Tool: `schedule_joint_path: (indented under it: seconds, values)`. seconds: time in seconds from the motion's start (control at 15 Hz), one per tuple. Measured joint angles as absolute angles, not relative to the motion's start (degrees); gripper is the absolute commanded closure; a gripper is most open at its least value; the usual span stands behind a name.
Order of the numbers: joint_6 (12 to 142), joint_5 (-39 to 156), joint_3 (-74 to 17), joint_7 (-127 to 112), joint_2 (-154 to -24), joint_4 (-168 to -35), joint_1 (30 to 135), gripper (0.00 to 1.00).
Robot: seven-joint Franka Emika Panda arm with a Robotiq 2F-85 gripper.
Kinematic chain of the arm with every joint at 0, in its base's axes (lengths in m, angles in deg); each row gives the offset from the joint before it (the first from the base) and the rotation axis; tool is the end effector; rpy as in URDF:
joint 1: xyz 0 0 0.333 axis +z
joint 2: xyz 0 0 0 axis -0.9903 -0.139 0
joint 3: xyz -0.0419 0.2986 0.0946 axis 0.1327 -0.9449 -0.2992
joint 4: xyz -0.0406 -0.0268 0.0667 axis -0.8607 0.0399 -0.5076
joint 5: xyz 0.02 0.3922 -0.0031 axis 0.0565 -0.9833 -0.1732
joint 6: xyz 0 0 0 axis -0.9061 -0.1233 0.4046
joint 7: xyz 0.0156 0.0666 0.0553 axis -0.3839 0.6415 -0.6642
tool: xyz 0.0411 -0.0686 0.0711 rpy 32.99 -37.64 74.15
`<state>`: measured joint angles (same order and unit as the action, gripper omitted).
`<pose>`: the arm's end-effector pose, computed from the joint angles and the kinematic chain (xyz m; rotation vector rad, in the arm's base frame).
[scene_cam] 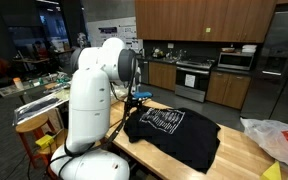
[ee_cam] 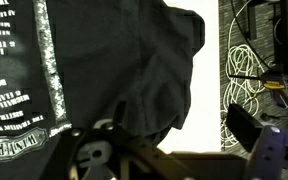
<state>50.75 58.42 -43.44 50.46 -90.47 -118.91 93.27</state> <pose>0.5345 0.2134 0.3093 -2.3482 -1.8690 0.4908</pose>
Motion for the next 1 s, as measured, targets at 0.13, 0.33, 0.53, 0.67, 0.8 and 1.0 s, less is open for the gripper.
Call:
schedule_joint_path:
  seconds: [0.13,0.33,0.53,0.67,0.8,1.0]
  values:
    - [51.7,57.0,-43.8,50.5,-90.6,-118.9,93.1,0.00]
    - [54.1,55.9,-44.6,50.3,-91.9,-118.9,93.2,0.00]
    - [57.0,55.9,-45.5,48.7,-94.6,-118.9,93.4,0.00]
    - [59.2,55.9,-45.9,46.4,-97.0,-118.8,93.7,0.00]
    - [61.5,55.9,-46.2,44.1,-99.6,-118.5,93.8,0.00]
    - [63.7,55.9,-46.4,42.0,-102.5,-118.0,93.7,0.05]
